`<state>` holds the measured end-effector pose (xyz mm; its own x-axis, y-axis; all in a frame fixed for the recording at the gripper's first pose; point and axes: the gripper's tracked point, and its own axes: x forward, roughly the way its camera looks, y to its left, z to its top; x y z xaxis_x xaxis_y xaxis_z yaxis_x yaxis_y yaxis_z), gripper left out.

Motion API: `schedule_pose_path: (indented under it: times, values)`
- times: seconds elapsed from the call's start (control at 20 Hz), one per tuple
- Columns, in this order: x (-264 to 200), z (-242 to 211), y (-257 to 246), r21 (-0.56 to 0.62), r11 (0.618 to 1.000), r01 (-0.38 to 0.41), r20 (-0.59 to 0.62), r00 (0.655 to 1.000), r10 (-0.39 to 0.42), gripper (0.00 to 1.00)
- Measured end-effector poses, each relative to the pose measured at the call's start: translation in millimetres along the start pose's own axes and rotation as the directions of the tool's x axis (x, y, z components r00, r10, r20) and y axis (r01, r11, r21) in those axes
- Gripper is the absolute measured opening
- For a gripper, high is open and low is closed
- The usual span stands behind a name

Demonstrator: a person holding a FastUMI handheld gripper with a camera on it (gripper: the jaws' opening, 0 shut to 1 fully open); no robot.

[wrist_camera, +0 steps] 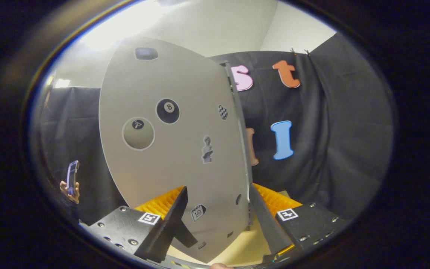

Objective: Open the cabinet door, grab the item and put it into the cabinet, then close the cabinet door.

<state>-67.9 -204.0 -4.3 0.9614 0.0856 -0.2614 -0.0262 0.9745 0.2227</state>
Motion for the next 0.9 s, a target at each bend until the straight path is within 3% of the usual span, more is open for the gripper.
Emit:
schedule_pose_path:
  times: [0.45, 0.9]
  values:
    - [83, -17, 65, -0.013, 0.988, -0.155, -0.043, 0.987, 0.154, 0.97]
    - [149, -30, 107, -0.020, 0.979, -0.201, -0.065, 0.978, 0.200, 0.97]
